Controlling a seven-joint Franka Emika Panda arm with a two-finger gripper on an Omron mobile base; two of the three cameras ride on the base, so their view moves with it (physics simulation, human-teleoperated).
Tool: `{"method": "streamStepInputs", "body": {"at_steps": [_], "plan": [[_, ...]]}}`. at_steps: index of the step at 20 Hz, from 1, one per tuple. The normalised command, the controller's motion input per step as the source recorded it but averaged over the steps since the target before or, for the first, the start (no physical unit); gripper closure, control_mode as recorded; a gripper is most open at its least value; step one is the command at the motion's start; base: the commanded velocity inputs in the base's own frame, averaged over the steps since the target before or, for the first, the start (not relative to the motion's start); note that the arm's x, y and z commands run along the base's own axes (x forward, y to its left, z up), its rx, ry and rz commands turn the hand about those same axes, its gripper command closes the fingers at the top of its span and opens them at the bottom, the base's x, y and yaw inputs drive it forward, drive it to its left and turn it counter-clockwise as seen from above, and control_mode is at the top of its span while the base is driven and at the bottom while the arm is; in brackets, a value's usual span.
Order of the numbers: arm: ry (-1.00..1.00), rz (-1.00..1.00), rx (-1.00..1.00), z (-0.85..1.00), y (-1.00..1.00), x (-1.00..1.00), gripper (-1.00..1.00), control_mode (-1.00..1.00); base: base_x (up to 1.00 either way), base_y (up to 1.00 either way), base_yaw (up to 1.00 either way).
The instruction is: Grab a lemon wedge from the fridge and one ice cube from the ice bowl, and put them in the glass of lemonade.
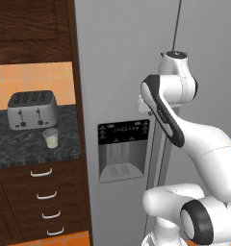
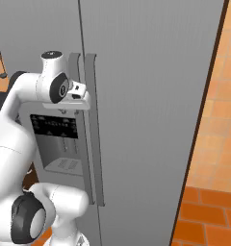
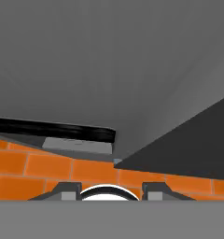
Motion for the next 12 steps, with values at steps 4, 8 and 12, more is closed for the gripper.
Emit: {"method": "streamStepInputs", "body": {"at_steps": [4, 8, 12], "plan": [[0.0, -0.01, 0.02, 0.0, -0.23, -0.34, -1.0, -1.0, 0.0, 0.0, 0.0], [0.0, -0.06, 0.09, 0.0, -0.54, -0.76, -1.0, -1.0, 0.0, 0.0, 0.0], [0.0, -0.08, 0.05, 0.0, -0.23, -0.77, -1.0, -1.0, 0.0, 0.0, 0.0]]}}
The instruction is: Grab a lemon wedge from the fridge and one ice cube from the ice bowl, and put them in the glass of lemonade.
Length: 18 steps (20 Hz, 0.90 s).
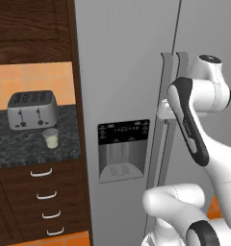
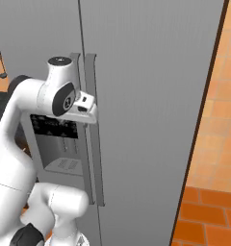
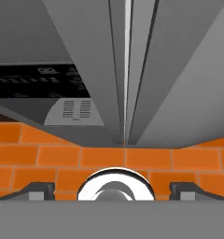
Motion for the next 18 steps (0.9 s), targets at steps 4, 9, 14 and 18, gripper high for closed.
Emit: {"method": "streamStepInputs", "body": {"at_steps": [4, 9, 14, 18], "plan": [[0.04, -0.14, 0.0, -0.08, 0.0, -0.49, -1.0, -1.0, 0.0, 0.0, 0.0], [0.01, -0.16, 0.0, -0.18, 0.0, -0.41, -1.0, -1.0, 0.0, 0.0, 0.0], [0.0, -0.14, 0.0, -0.04, -0.01, -0.57, -1.0, -1.0, 0.0, 0.0, 0.0], [0.0, -0.04, 0.0, -0.03, 0.0, -0.09, -1.0, -1.0, 0.0, 0.0, 0.0]]}}
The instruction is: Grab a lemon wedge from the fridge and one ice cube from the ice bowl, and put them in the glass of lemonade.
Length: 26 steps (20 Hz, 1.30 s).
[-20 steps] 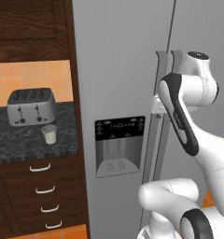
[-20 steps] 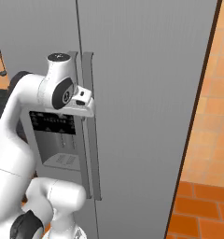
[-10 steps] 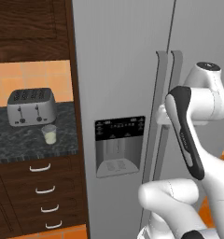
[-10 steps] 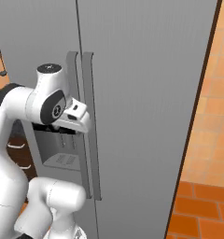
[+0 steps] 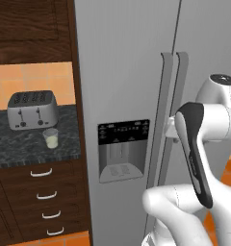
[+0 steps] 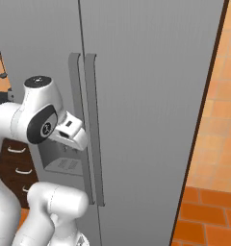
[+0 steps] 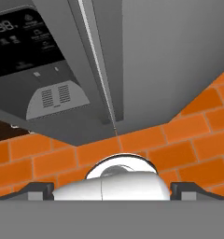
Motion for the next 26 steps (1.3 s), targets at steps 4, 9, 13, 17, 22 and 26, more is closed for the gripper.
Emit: {"method": "streamStepInputs", "body": {"at_steps": [4, 9, 13, 17, 22, 26], "plan": [[0.0, 0.0, 0.0, -0.01, -0.07, 0.0, -1.0, -1.0, 0.0, 0.0, 0.0], [0.0, 0.0, 0.01, -0.01, -0.29, -0.02, -1.0, -1.0, 0.0, 0.0, 0.0], [0.0, 0.0, 0.01, -0.01, -0.25, -0.15, -1.0, -1.0, 0.0, 0.0, 0.0], [0.0, 0.0, 0.0, -0.04, -0.03, -0.18, -1.0, -1.0, 0.0, 0.0, 0.0], [0.0, 0.0, 0.0, -0.01, 0.0, -0.11, -1.0, -1.0, 0.0, 0.0, 0.0], [0.0, 0.0, 0.0, -0.03, 0.0, -0.12, -1.0, -1.0, 0.0, 0.0, 0.0]]}}
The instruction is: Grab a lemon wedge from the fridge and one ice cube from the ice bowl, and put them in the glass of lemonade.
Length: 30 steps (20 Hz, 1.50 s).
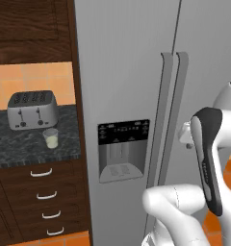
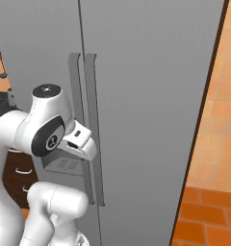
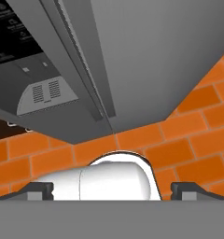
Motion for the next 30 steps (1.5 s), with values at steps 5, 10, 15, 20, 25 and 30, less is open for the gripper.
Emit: {"method": "streamStepInputs", "body": {"at_steps": [5, 10, 15, 20, 25, 30], "plan": [[0.0, 0.0, 0.0, -0.02, 0.0, -0.16, -1.0, -1.0, 0.0, 0.0, 0.0], [0.0, 0.0, 0.0, -0.02, 0.0, -0.16, -1.0, -1.0, 0.0, 0.0, 0.0], [0.0, 0.0, 0.0, -0.01, -0.01, -0.32, -1.0, -1.0, 0.0, 0.0, 0.0], [0.0, -0.02, 0.0, 0.0, 0.0, -0.56, -1.0, -1.0, 0.0, 0.0, 0.0], [0.0, 0.04, 0.0, -0.07, 0.11, -0.01, -1.0, -1.0, 0.0, 0.0, 0.0], [0.0, 0.19, 0.0, -0.01, 0.01, 0.02, -1.0, -1.0, 0.0, 0.0, 0.0]]}}
